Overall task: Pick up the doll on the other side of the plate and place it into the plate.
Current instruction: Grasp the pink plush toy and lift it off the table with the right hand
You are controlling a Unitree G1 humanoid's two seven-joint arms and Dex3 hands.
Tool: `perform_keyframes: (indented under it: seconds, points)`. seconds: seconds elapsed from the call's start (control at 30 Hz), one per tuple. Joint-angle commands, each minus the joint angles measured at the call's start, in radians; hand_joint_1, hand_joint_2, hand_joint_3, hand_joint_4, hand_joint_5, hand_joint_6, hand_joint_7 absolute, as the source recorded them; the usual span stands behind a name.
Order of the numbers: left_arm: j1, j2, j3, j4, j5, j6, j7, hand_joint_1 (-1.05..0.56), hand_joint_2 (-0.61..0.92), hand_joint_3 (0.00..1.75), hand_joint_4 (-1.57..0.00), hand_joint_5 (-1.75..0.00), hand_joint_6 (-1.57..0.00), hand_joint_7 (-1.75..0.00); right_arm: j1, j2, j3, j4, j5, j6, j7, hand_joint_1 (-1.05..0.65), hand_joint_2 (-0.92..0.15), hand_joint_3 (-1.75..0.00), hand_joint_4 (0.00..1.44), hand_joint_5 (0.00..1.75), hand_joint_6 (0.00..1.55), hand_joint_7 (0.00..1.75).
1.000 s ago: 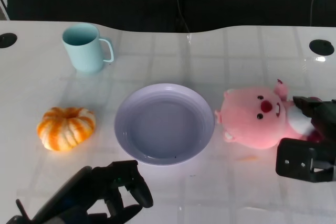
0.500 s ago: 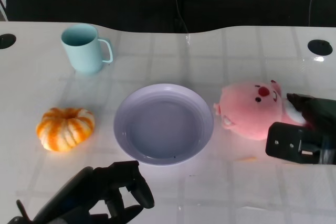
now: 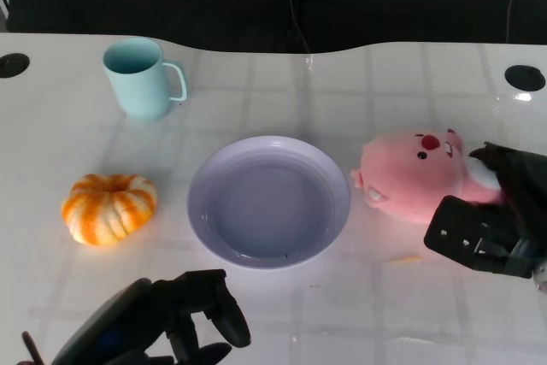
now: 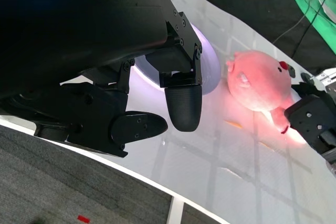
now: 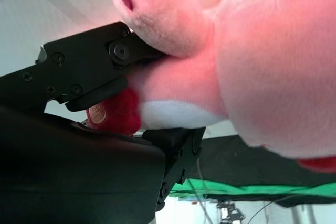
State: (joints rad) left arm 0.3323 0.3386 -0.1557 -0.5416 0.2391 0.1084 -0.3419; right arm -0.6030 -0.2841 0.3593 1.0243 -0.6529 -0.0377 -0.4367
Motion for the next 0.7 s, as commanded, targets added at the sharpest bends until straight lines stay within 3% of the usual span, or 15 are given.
perform_keyframes:
  seconds: [0.03,0.13,0.23,0.37,0.43,0.57,0.7]
  points:
    - [-0.006,0.012,0.008,0.004,-0.004,-0.007,-0.001,-0.16,0.91,0.47,-0.62,-1.58,-0.62,-1.23,0.011,-0.011,-0.014,0.011,0.022,0.003,-0.013,-0.23,-0.76,-0.55,0.80,1.73,0.80,1.29]
    - [-0.009,0.012,0.008,0.007,-0.007,-0.008,-0.001,-0.16,0.91,0.46,-0.62,-1.58,-0.63,-1.23,0.021,-0.012,-0.025,-0.008,0.040,-0.002,-0.035,-0.23,-0.69,-0.65,0.79,1.69,0.85,1.22]
    - [-0.014,0.014,0.011,0.017,-0.015,-0.015,-0.002,-0.15,0.91,0.46,-0.62,-1.60,-0.63,-1.24,0.036,-0.008,-0.047,-0.044,0.064,-0.004,-0.055,-0.22,-0.61,-0.79,0.83,1.74,0.78,1.49]
    - [-0.016,0.018,0.011,0.024,-0.023,-0.017,-0.007,-0.15,0.91,0.47,-0.63,-1.62,-0.62,-1.25,0.059,-0.004,-0.095,-0.130,0.119,0.003,-0.027,-0.22,-0.58,-0.89,0.84,1.75,0.77,1.52]
    - [-0.015,0.017,0.010,0.025,-0.023,-0.019,-0.004,-0.14,0.91,0.48,-0.64,-1.64,-0.62,-1.26,0.071,-0.008,-0.108,-0.184,0.130,0.009,-0.014,-0.20,-0.51,-1.05,0.87,1.75,0.74,1.67]
    - [-0.019,0.017,0.011,0.033,-0.022,-0.023,-0.003,-0.13,0.90,0.50,-0.62,-1.64,-0.62,-1.26,0.092,-0.006,-0.130,-0.281,0.142,0.004,-0.005,-0.15,-0.38,-1.26,0.91,1.75,0.78,1.72]
    - [-0.025,0.018,0.009,0.042,-0.023,-0.029,-0.004,-0.13,0.89,0.51,-0.63,-1.64,-0.61,-1.26,0.101,-0.004,-0.134,-0.356,0.148,0.001,0.035,-0.20,-0.38,-1.32,0.93,1.75,0.80,1.74]
